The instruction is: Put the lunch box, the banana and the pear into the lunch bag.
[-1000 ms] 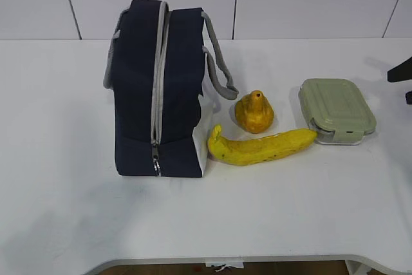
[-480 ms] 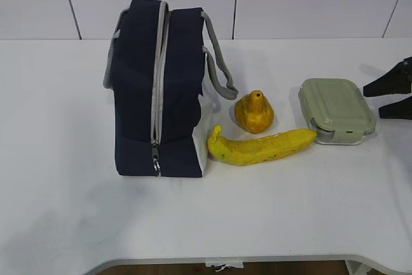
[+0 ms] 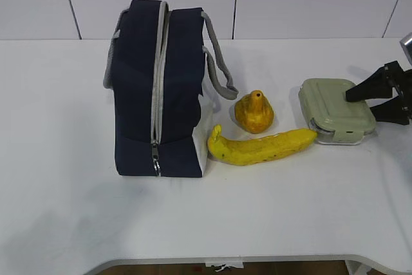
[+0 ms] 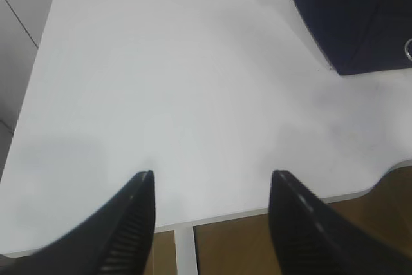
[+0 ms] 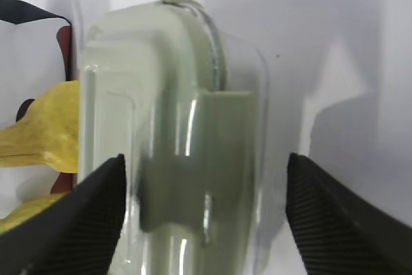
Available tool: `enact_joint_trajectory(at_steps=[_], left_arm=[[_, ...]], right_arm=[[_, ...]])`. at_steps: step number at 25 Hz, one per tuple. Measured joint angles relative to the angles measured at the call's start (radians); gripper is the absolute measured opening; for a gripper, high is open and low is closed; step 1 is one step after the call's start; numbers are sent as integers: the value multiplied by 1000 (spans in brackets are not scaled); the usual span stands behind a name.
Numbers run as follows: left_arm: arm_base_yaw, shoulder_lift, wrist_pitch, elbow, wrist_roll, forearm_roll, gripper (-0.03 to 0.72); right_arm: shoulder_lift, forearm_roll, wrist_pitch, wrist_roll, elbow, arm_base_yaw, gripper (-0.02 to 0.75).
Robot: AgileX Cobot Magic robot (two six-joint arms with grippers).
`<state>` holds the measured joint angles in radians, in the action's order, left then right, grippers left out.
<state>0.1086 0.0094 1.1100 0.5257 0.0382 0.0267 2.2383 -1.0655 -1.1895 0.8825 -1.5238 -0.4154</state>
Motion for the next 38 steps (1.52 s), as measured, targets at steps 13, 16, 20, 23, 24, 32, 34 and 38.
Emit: enact_joint_trajectory(at_steps=[13,16,20,23,24,32,34,38], left_arm=[[0,0,0,0,0,0,429],[0,0,0,0,0,0,429],[0,0,0,0,0,0,429],[0,0,0,0,0,0,429],[0,0,0,0,0,0,429],[0,0,0,0,0,0,429],[0,0,0,0,0,0,429],[0,0,0,0,0,0,429]], right_arm=[[10,-8,0,2,0,18,536],[10,-15,-2,2,0,18,464],[10,-30,-9,-2,-2,18,392],[10,-30,-9,-6,-2,18,381],[10,-30,-9,-8,-2,18,378],[10,-30,-11,-65,-2,18,375],[10,-30,-11,-85,-2,18,375],[10,-30,-11,-138,-2,20,374]])
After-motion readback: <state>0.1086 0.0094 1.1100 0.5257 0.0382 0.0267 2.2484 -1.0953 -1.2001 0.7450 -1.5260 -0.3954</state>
